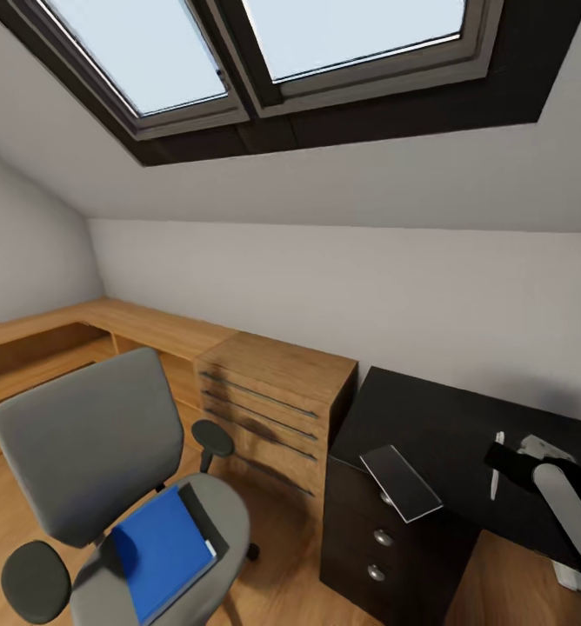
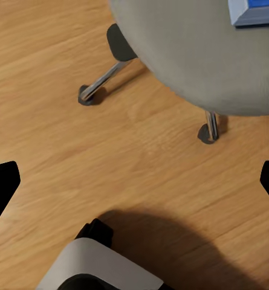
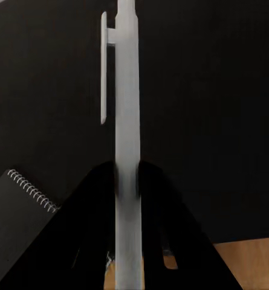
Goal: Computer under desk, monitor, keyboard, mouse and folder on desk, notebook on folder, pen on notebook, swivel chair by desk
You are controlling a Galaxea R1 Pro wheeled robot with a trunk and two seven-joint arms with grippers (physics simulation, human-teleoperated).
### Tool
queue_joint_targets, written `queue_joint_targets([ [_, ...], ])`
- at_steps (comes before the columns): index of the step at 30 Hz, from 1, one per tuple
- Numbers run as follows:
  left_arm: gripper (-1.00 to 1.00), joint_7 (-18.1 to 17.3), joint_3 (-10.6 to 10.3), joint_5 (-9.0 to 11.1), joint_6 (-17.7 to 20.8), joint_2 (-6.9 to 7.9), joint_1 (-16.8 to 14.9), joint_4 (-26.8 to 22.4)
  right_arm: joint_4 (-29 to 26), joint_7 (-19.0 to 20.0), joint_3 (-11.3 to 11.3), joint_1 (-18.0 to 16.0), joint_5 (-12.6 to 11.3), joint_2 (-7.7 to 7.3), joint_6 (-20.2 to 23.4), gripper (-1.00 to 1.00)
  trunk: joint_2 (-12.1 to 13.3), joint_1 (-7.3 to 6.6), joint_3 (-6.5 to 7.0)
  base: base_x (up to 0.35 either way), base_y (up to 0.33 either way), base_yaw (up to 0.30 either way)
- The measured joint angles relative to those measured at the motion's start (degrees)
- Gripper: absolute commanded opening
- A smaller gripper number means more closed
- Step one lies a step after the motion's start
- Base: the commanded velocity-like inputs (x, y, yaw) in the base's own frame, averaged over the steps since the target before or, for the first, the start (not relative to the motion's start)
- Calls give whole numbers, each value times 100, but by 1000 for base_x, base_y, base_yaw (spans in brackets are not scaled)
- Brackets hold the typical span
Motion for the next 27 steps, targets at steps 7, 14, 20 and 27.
queue_joint_targets([
  [7, 100, 0, 1, 8, 0, 10, 1, -1, 583, 83, -33, -84, 928, 5, -632, -100, 0, 0, 1, 0, 0, -24],
  [14, 100, 0, 8, -12, 0, 2, 0, -1, 4826, 1484, 26, -2757, 3054, 139, -1953, -100, 0, 0, 1, 0, 0, 0],
  [20, 100, 0, 9, -9, 0, 1, 1, -1, 5490, 1681, -14, -3107, 3507, 309, -2239, -100, 0, 0, 0, 0, 0, 0],
  [27, 100, 0, 21, -2, 0, 0, 1, -8, 5690, 1705, -14, -3132, 3536, 717, -2210, -100, 0, 0, 0, 0, 0, 0],
])
